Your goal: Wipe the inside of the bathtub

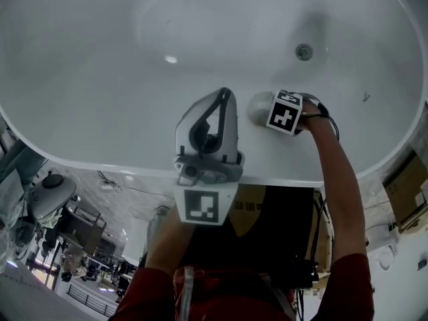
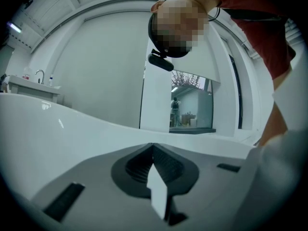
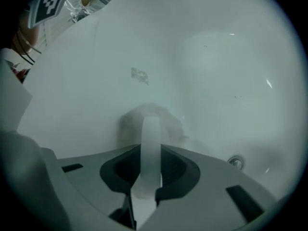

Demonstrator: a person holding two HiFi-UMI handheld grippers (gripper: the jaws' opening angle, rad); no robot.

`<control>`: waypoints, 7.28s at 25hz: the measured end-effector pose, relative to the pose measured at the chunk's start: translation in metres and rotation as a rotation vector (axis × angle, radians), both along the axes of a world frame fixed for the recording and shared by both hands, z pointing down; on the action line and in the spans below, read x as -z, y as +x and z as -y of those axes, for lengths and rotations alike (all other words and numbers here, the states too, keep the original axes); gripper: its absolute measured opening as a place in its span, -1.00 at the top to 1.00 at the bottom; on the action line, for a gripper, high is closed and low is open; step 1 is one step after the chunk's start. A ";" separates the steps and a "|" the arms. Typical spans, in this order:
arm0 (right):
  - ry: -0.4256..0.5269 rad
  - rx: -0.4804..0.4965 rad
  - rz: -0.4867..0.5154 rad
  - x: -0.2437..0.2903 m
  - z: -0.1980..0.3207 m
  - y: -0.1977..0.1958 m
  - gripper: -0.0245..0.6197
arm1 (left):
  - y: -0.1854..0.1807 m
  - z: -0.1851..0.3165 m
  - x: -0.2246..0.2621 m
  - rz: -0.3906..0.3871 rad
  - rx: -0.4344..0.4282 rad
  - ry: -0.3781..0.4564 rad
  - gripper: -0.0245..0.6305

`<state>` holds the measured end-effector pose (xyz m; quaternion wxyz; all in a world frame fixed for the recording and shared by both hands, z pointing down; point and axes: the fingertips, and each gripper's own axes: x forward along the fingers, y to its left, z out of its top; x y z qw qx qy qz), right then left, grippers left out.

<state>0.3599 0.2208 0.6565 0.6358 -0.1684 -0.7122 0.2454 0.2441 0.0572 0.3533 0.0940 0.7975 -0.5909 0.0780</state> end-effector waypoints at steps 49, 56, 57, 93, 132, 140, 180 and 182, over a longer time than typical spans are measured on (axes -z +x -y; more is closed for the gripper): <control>0.367 0.030 0.020 0.127 0.062 0.048 0.64 | 0.046 0.009 0.098 -0.021 -0.053 0.077 0.88; 0.303 0.047 -0.003 0.196 0.029 0.097 0.64 | 0.080 0.012 0.124 -0.040 -0.097 0.106 0.88; 0.290 0.050 -0.010 0.201 0.023 0.104 0.64 | 0.084 0.012 0.126 -0.042 -0.101 0.110 0.88; 0.160 0.124 -0.104 -0.004 0.011 0.114 0.64 | 0.105 0.043 0.017 -0.034 -0.090 0.023 0.88; 0.317 -0.320 -0.118 -0.029 0.080 0.054 0.64 | 0.052 0.040 0.066 -0.034 -0.046 0.056 0.88; 0.451 -0.574 -0.007 0.154 0.132 0.019 0.64 | 0.016 0.044 0.192 -0.047 -0.081 0.162 0.88; 1.518 -1.427 0.866 0.763 0.166 -0.019 0.64 | -0.054 0.018 0.478 -0.072 -0.072 0.401 0.88; 1.529 -1.411 0.873 0.767 0.164 -0.019 0.64 | -0.053 0.015 0.479 -0.076 -0.070 0.405 0.88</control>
